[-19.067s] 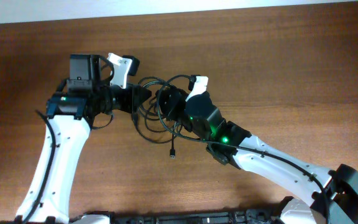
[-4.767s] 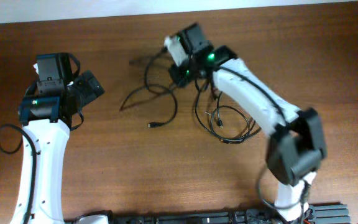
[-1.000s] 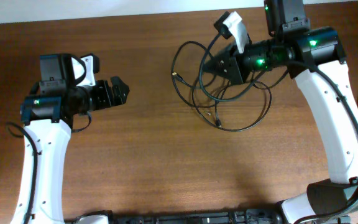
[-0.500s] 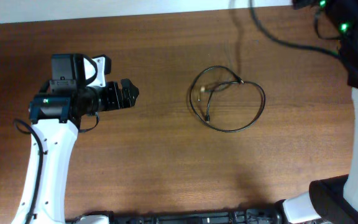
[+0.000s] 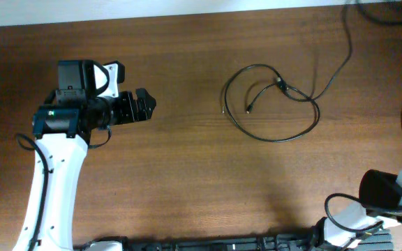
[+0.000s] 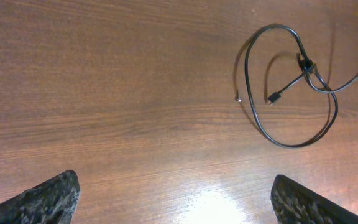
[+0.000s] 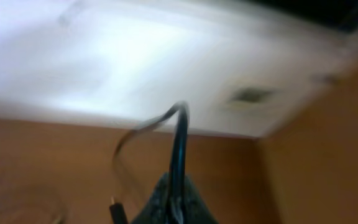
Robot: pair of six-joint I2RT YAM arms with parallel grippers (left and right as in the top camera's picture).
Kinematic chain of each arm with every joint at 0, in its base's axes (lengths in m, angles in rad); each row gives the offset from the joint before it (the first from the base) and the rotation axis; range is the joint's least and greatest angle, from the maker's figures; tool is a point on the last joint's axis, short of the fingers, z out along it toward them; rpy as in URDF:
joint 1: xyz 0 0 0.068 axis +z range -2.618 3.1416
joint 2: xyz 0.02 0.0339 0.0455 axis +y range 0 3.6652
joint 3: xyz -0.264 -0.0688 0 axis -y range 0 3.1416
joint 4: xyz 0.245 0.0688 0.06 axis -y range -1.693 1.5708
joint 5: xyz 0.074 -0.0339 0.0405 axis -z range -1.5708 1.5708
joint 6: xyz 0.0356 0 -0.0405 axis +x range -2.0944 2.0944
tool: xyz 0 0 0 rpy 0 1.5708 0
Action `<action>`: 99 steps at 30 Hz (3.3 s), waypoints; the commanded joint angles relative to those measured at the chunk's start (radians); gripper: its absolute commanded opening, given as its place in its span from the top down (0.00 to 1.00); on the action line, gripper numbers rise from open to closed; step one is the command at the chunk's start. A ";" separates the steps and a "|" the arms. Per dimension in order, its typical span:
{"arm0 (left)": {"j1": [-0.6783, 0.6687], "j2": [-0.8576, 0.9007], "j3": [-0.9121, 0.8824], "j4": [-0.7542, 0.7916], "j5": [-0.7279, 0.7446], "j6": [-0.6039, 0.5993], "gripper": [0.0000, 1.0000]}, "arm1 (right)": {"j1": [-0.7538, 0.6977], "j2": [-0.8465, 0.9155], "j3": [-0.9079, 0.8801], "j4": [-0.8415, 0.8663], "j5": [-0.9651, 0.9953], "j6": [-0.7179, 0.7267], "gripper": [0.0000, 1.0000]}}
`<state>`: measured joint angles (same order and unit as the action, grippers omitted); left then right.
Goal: Untangle cables
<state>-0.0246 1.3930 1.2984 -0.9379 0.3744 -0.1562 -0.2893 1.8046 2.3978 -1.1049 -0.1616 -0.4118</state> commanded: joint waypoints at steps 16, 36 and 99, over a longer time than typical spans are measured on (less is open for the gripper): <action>-0.003 -0.018 0.011 0.001 0.003 0.016 0.01 | 0.001 -0.257 0.010 -0.148 -0.217 -0.313 0.96; -0.003 -0.018 0.011 0.001 0.003 0.016 0.01 | -0.107 0.275 0.008 0.418 0.591 0.159 0.96; -0.003 -0.018 0.011 0.001 0.003 0.016 0.01 | 0.546 0.508 -0.449 -0.149 0.146 0.907 0.01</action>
<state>-0.0246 1.3914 1.2984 -0.9382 0.3744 -0.1562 0.2539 2.3180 1.9972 -1.2957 -0.1032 0.3939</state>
